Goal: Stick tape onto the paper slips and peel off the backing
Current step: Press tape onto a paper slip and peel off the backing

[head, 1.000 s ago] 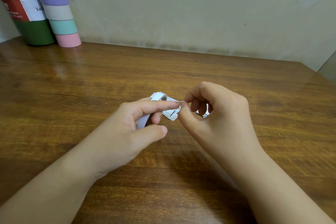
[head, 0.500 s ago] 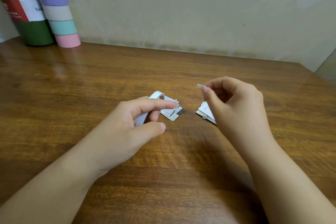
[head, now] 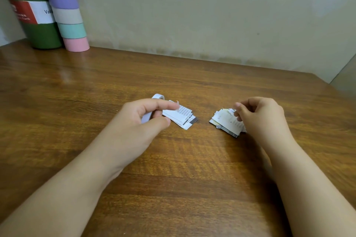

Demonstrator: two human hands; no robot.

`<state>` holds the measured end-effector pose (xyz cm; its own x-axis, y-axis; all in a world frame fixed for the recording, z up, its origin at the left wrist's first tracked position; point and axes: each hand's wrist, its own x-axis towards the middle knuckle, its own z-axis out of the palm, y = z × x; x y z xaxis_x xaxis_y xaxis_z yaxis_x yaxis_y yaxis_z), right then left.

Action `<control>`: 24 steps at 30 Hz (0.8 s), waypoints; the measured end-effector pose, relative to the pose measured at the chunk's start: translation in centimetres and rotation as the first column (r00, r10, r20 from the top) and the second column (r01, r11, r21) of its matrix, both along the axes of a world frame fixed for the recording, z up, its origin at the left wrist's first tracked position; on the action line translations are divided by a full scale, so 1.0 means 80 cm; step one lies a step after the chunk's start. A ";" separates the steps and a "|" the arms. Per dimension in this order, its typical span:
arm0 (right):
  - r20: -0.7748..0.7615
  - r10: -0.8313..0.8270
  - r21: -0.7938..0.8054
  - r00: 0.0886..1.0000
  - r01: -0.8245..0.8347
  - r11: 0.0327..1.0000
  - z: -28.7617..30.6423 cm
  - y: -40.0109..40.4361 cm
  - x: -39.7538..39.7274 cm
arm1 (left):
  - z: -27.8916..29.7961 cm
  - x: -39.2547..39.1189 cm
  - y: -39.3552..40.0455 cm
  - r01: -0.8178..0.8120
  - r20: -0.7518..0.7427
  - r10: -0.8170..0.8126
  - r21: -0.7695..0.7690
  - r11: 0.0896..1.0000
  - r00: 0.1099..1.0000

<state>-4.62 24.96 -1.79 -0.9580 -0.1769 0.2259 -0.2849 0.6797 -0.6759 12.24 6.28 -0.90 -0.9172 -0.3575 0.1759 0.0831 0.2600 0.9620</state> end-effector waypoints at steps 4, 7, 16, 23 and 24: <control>-0.098 0.041 -0.023 0.994 -0.044 0.999 0.004 -0.004 0.010 | 0.000 -0.001 -0.002 -0.024 -0.002 0.024 0.001 1.000 1.000; -0.180 0.246 0.055 0.952 -0.240 0.969 0.001 -0.021 0.029 | -0.001 -0.001 -0.003 -0.048 -0.006 0.048 0.002 0.999 0.999; -0.090 0.567 0.434 0.819 -0.480 0.762 -0.023 -0.072 0.049 | -0.001 -0.001 -0.005 -0.101 -0.018 0.100 -0.020 0.995 0.995; -0.096 0.478 0.382 0.873 -0.411 0.828 -0.032 -0.080 0.039 | -0.001 -0.002 -0.004 -0.104 -0.021 0.104 -0.003 0.995 0.994; -0.125 0.461 0.371 0.878 -0.390 0.843 -0.033 -0.081 0.036 | -0.002 -0.002 -0.004 -0.107 -0.021 0.107 -0.002 0.994 0.994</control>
